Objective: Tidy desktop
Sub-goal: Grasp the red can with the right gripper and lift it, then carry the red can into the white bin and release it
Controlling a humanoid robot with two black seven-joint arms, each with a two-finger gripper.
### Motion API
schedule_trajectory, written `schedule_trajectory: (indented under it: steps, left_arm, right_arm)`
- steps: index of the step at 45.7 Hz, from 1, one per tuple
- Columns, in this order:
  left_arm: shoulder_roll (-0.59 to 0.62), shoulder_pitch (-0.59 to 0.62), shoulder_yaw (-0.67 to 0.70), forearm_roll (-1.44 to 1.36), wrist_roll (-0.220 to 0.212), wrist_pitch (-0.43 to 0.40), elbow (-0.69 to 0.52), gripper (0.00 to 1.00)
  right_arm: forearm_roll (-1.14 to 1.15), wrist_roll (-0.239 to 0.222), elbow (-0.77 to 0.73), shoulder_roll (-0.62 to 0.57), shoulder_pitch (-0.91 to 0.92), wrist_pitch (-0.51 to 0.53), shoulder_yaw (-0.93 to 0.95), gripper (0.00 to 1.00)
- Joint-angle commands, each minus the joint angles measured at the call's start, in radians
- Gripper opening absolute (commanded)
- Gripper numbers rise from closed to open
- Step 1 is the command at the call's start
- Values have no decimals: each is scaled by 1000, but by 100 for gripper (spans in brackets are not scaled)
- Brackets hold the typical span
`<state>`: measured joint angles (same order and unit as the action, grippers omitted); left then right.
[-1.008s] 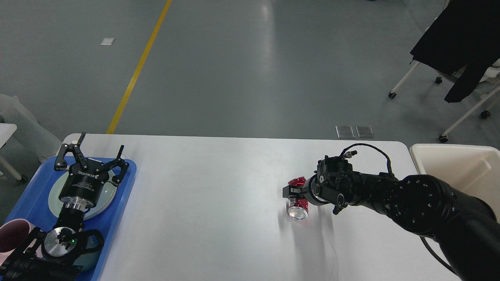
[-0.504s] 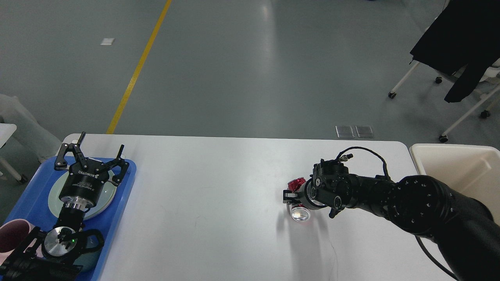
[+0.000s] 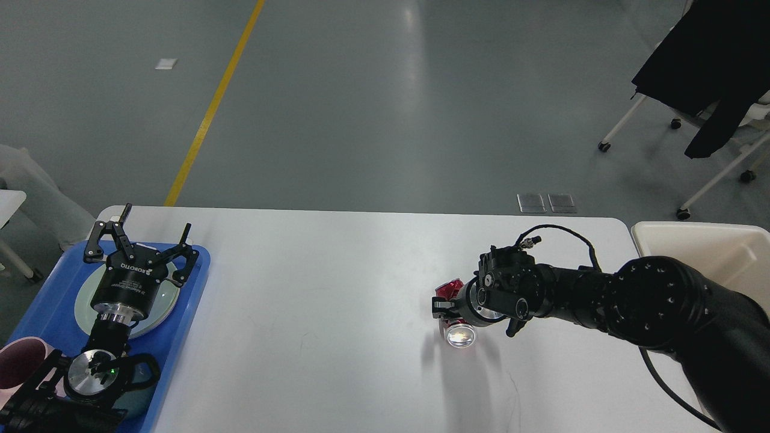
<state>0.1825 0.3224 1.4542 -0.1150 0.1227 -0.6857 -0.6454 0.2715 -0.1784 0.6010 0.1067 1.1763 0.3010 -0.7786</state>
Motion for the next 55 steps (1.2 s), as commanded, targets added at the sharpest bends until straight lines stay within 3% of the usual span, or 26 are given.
schedule_trajectory:
  steps: [1, 12, 25, 29, 35, 38, 47, 55]
  left_arm:
    - [0, 0, 0, 0, 0, 0, 1, 96]
    - [0, 0, 0, 0, 0, 0, 0, 96]
    - [0, 0, 0, 0, 0, 0, 1, 96]
    - [0, 0, 0, 0, 0, 0, 0, 96]
    - [0, 0, 0, 0, 0, 0, 1, 96]
    - [0, 0, 0, 0, 0, 0, 1, 96]
    - [0, 0, 0, 0, 0, 0, 1, 96]
    - [0, 0, 0, 0, 2, 0, 1, 96]
  right_arm:
    - [-20, -1, 81, -48, 66, 7, 2, 0]
    - [-55, -64, 492, -238, 385, 32, -68, 0]
    - [-89, -46, 865, -381, 791, 196, -330, 0]
    - [-95, 19, 1000, -420, 937, 199, -431, 0]
    - [-94, 270, 1114, -446, 1101, 207, -611, 0]
    - [-94, 349, 1126, -426, 1135, 207, -703, 0]
    - [-94, 352, 1120, -432, 1142, 198, -763, 0]
    - [-92, 346, 1070, -530, 1088, 187, -806, 0]
